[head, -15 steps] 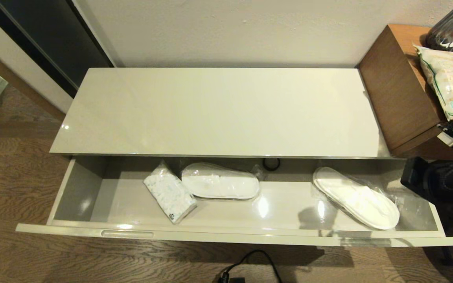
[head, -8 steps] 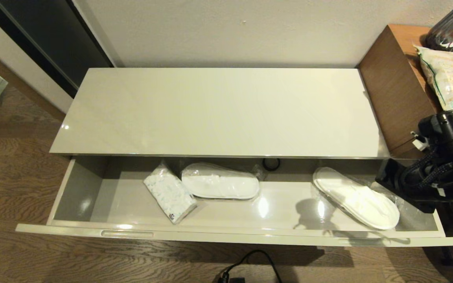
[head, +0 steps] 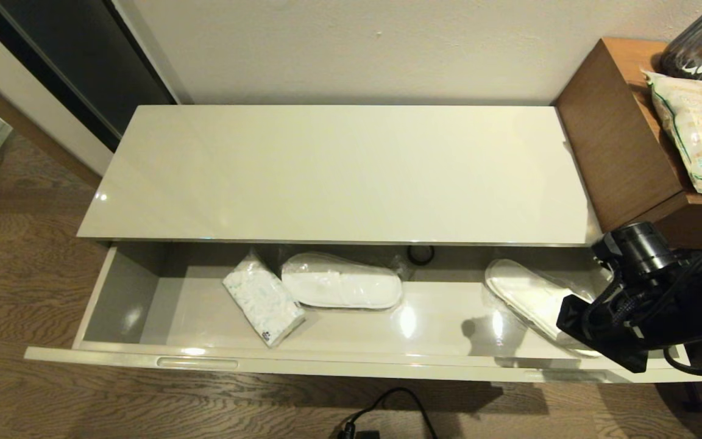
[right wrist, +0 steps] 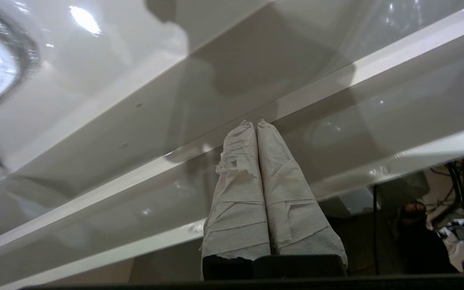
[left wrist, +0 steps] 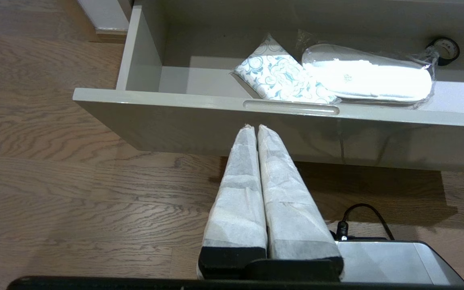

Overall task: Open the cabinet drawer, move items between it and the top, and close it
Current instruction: Open the drawer

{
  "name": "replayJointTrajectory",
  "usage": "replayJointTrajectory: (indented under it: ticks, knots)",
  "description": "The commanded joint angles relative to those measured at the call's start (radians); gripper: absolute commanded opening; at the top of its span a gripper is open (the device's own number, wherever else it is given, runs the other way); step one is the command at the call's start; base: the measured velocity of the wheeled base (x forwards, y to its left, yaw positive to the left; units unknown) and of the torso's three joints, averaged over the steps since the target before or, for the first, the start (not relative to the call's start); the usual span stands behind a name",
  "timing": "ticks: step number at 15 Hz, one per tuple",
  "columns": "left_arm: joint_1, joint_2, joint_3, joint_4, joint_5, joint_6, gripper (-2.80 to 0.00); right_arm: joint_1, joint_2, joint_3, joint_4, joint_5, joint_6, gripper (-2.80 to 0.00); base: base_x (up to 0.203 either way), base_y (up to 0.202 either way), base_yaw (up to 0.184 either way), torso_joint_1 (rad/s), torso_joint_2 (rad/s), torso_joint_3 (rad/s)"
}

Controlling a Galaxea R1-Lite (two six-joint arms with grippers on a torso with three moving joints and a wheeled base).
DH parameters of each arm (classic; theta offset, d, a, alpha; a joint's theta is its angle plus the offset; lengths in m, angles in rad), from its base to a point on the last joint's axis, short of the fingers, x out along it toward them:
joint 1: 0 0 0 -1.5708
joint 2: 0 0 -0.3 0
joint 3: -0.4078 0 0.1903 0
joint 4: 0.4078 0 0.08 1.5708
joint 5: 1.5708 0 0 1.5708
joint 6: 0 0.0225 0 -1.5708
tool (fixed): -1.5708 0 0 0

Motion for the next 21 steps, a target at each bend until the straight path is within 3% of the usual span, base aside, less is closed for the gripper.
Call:
replayJointTrajectory:
  ticks: [1, 3, 6, 11, 21]
  knots:
    - [0.000, 0.001, 0.000, 0.000, 0.000, -0.001, -2.80, -0.001, 0.069, 0.036, -0.065, 0.000, 0.004, -2.80, 0.000, 0.000, 0.000, 0.000, 0.00, 0.000]
    - [0.000, 0.001, 0.000, 0.000, 0.000, -0.001, -2.80, 0.001, 0.114, 0.071, -0.150, 0.000, 0.003, -2.80, 0.000, 0.000, 0.000, 0.000, 0.00, 0.000]
    - [0.000, 0.001, 0.000, 0.000, 0.000, -0.001, -2.80, 0.002, 0.105, 0.074, -0.144, 0.007, -0.001, -2.80, 0.000, 0.000, 0.000, 0.000, 0.00, 0.000]
    - [0.000, 0.001, 0.000, 0.000, 0.000, -0.002, -2.80, 0.002, -0.024, 0.044, 0.066, 0.127, -0.010, -2.80, 0.000, 0.000, 0.000, 0.000, 0.00, 0.000]
    - [0.000, 0.001, 0.000, 0.000, 0.000, -0.001, -2.80, 0.001, -0.263, 0.043, 0.389, 0.144, -0.134, -2.80, 0.000, 0.000, 0.000, 0.000, 0.00, 0.000]
